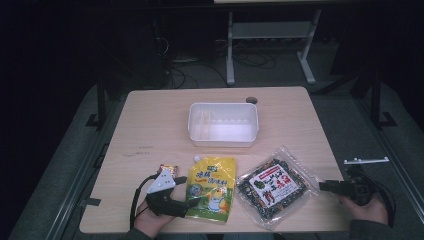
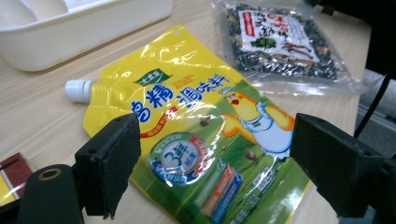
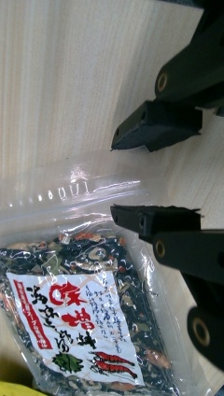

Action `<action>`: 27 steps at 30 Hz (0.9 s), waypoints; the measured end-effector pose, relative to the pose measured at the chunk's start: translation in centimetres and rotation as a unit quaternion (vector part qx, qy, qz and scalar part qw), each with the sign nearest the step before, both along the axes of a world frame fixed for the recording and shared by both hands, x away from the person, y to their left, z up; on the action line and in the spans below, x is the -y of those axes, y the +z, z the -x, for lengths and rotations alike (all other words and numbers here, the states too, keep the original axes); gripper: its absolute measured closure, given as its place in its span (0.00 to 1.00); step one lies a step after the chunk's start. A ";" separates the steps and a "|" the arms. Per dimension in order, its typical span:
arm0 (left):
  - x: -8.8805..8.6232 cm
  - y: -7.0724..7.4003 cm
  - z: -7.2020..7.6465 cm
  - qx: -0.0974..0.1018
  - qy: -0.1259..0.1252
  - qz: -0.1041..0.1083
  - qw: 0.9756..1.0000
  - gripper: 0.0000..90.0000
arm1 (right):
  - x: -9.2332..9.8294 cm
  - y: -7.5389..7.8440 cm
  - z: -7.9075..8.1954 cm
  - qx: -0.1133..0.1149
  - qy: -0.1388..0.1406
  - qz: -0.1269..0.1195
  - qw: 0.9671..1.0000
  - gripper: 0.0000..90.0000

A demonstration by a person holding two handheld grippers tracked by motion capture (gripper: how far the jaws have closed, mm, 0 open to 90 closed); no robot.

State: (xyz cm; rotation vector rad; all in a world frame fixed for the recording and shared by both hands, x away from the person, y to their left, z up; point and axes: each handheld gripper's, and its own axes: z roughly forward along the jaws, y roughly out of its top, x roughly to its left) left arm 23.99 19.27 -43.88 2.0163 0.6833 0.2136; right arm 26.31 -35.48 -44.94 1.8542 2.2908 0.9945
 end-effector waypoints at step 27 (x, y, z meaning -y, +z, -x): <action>8.5 1.4 -1.8 -0.075 -0.145 -0.042 0.986 0.23 | -0.1 3.8 0.7 0.063 0.040 0.001 0.997 1.00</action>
